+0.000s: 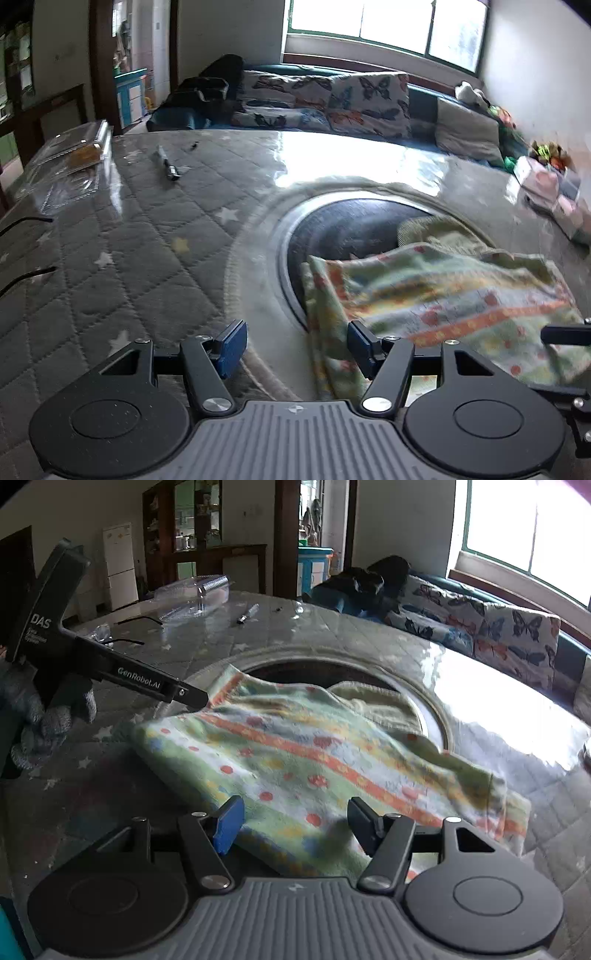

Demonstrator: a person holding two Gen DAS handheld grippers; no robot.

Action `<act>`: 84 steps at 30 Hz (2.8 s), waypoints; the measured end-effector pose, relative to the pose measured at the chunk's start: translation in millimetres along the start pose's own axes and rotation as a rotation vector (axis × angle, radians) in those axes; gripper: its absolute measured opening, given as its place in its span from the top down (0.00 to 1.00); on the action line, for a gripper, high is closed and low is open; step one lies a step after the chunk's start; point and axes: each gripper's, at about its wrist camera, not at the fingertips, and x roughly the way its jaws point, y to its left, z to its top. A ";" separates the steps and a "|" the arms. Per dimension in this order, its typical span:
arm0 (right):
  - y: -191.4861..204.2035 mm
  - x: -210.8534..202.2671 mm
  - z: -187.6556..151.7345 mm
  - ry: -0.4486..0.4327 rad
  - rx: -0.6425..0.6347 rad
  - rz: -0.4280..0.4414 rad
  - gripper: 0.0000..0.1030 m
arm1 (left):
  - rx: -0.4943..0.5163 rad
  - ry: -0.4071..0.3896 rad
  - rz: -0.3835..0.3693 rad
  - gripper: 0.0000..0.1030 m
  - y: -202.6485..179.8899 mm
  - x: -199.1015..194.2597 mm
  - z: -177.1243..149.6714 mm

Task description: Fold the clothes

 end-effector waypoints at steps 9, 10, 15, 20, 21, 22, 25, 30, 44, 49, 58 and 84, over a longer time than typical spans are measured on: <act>32.6 5.6 15.7 0.001 -0.114 0.061 0.39 | -0.099 0.004 0.004 0.38 22.8 -7.8 6.7; 39.4 8.4 17.9 0.002 -0.137 0.074 0.39 | -0.112 0.007 -0.001 0.38 25.1 -8.9 7.1; 74.7 24.9 26.3 0.011 -0.256 0.121 0.41 | -0.195 0.018 -0.036 0.34 37.1 -14.2 7.8; 98.1 42.9 29.0 0.033 -0.303 0.153 0.47 | -0.299 0.055 -0.111 0.33 46.6 -15.4 4.5; 100.7 46.8 29.0 0.039 -0.308 0.154 0.49 | -0.322 0.065 -0.126 0.33 47.7 -15.0 3.8; 101.9 50.5 28.6 0.046 -0.308 0.151 0.51 | -0.343 0.075 -0.142 0.33 48.5 -14.5 3.1; 101.0 56.9 27.8 0.058 -0.292 0.138 0.62 | -0.389 0.101 -0.189 0.33 48.1 -11.0 1.5; 87.0 51.8 31.7 0.041 -0.209 0.156 0.81 | -0.446 0.122 -0.217 0.33 46.5 -6.1 2.9; 53.5 22.8 39.7 -0.054 -0.049 0.206 0.88 | -0.588 0.205 -0.270 0.35 28.5 7.6 10.2; 45.4 14.8 41.1 -0.081 -0.019 0.217 0.88 | -0.620 0.223 -0.270 0.65 24.9 17.6 8.7; 30.1 10.7 31.9 -0.084 0.033 0.228 0.74 | -0.597 0.216 -0.270 0.83 24.0 23.4 8.0; -154.6 -1.8 -42.1 -0.051 0.493 -0.304 0.51 | -0.537 0.203 -0.252 0.83 15.3 23.6 9.0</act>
